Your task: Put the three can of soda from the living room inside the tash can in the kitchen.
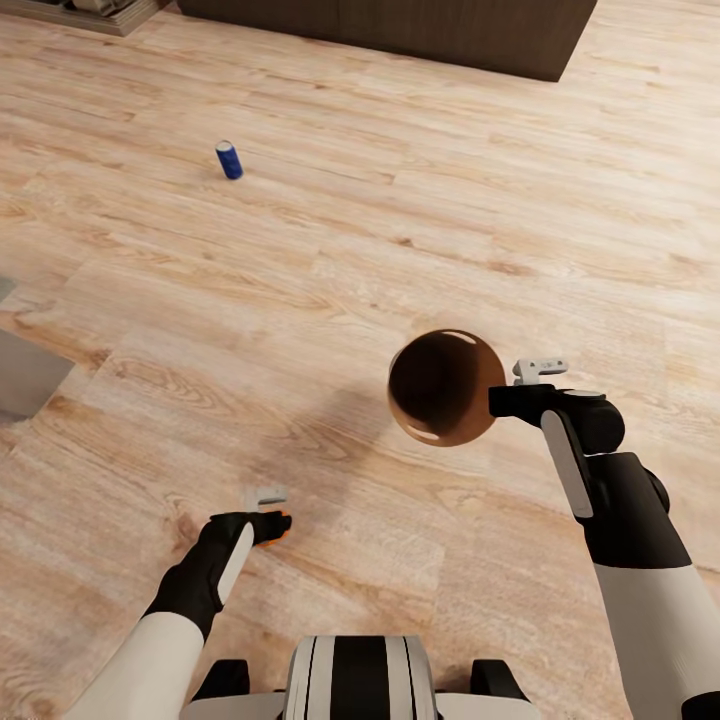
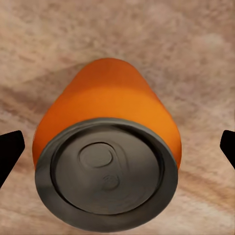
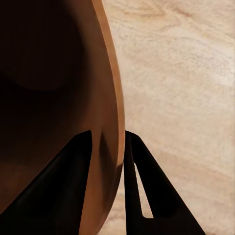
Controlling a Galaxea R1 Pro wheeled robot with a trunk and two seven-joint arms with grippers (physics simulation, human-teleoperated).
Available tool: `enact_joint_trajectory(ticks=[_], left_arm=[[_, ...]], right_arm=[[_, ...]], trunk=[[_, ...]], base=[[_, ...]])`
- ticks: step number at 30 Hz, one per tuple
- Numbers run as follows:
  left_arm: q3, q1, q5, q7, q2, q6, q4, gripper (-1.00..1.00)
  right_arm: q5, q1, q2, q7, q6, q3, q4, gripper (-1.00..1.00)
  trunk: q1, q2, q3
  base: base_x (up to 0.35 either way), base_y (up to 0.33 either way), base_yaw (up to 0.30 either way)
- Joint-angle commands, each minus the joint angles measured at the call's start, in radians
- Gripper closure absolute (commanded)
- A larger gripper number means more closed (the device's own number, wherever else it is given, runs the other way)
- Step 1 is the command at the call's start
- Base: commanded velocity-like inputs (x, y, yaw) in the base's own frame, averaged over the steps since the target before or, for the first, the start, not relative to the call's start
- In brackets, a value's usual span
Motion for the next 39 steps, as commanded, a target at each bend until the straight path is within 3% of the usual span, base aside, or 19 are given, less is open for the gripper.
enact_joint_trajectory(ticks=[1,13,14,28,39], left_arm=[[0.000,0.000,0.000,0.000,0.000,0.000,0.000,-1.00],[0.000,0.000,0.000,0.000,0.000,0.000,0.002,-1.00],[0.001,0.000,0.000,0.000,0.000,0.000,0.002,1.00],[0.000,0.000,0.000,0.000,0.000,0.000,0.003,1.00],[-0.006,0.000,-0.003,0.001,-0.001,0.001,0.003,1.00]], right_arm=[[-0.016,-0.001,0.000,0.003,0.000,0.000,-0.001,1.00],[-0.015,0.000,0.001,0.003,0.000,0.002,-0.001,1.00],[-0.015,0.000,0.002,0.003,0.000,0.002,-0.001,1.00],[-0.016,0.001,0.004,0.003,0.000,0.004,-0.001,1.00],[-0.016,0.002,0.004,0.002,0.000,0.003,0.002,1.00]], trunk=[[0.000,0.000,-0.001],[0.000,0.000,-0.016],[0.000,0.000,-0.017],[0.000,0.000,-0.017],[-0.042,0.077,0.017]], base=[[0.000,0.000,0.000],[0.000,0.000,0.000],[0.000,0.000,0.000],[0.000,0.000,0.000],[0.000,0.000,0.000]])
